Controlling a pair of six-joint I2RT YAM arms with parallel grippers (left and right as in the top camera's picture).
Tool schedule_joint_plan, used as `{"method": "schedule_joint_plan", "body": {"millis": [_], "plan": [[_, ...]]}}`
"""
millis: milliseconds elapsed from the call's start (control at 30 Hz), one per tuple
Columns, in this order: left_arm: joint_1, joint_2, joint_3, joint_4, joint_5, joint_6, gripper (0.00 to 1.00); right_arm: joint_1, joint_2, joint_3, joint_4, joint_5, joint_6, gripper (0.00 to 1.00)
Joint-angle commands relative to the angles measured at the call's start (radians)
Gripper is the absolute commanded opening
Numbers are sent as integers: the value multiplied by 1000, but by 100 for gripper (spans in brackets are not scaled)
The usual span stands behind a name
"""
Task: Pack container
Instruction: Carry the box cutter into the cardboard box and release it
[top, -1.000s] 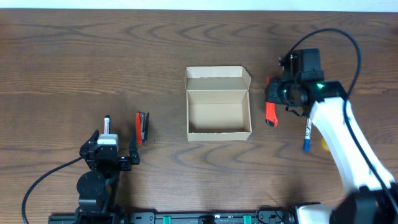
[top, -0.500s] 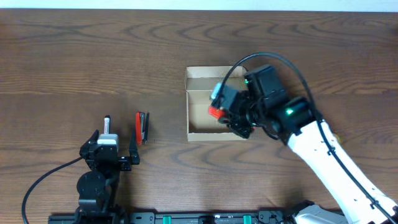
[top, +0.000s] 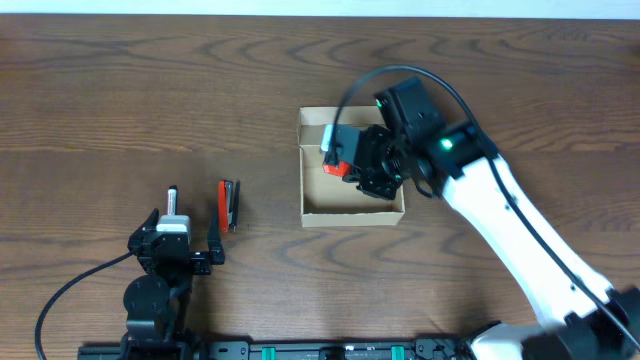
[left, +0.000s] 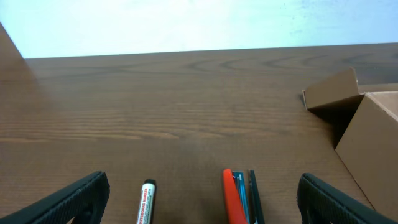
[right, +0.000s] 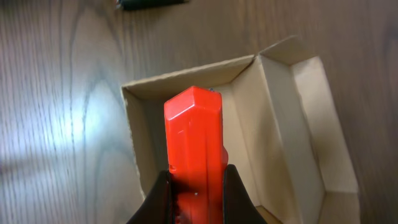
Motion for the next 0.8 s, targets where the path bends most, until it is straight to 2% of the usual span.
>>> {"method": "schedule_joint_plan", "body": {"millis": [0,267,767], "plan": [[-3,-6,-26,-11,-3,-5,95,5,106,79,-51,-12,-114,1],[-3,-6,-26,-11,-3,-5,95,-10,238,87,-107,-3,-228,1],[-3,-6,-26,-11,-3,-5,95,-16,486,87,-56,-4,-231,1]]}}
